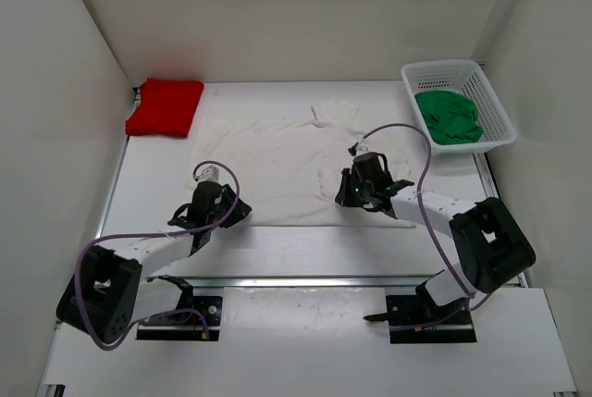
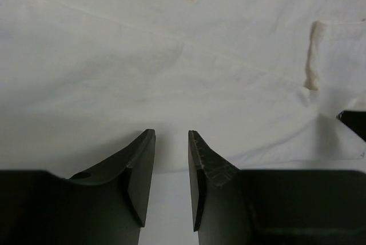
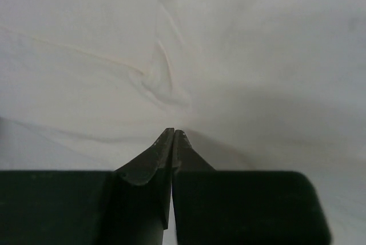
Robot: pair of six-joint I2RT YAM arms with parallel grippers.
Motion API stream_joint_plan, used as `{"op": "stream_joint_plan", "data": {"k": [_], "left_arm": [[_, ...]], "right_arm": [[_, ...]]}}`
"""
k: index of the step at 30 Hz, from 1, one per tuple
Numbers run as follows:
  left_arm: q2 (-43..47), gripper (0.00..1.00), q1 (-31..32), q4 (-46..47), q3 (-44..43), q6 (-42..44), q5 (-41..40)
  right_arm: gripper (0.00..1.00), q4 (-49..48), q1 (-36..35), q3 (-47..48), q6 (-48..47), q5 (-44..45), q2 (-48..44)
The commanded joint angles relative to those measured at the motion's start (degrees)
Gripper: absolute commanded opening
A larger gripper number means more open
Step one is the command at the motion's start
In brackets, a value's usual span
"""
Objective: Fold and stack the t-shirts
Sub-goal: Fold the flattened tshirt in 1/3 of the way
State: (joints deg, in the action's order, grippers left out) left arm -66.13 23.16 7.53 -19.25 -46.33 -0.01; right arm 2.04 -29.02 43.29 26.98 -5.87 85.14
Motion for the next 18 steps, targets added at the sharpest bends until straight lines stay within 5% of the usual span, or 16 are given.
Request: {"op": "stream_joint_plan", "data": {"k": [1, 11, 18], "left_arm": [[-2.7, 0.40, -0.9, 1.3, -1.0, 0.5, -0.3], [4.1, 0.41, -2.4, -4.7, 6.8, 0.5, 6.2], [10.0, 0.42, -5.3, -8.8, 2.6, 0.9, 6.8]], "right_arm": [[0.00, -0.7, -1.8, -5.0, 0.1, 1.2, -0.7], [0.00, 3.0, -3.5, -17.4, 3.6, 0.6, -12.8], [0.16, 4.4, 3.2, -6.6, 0.9, -6.3, -14.7]]}}
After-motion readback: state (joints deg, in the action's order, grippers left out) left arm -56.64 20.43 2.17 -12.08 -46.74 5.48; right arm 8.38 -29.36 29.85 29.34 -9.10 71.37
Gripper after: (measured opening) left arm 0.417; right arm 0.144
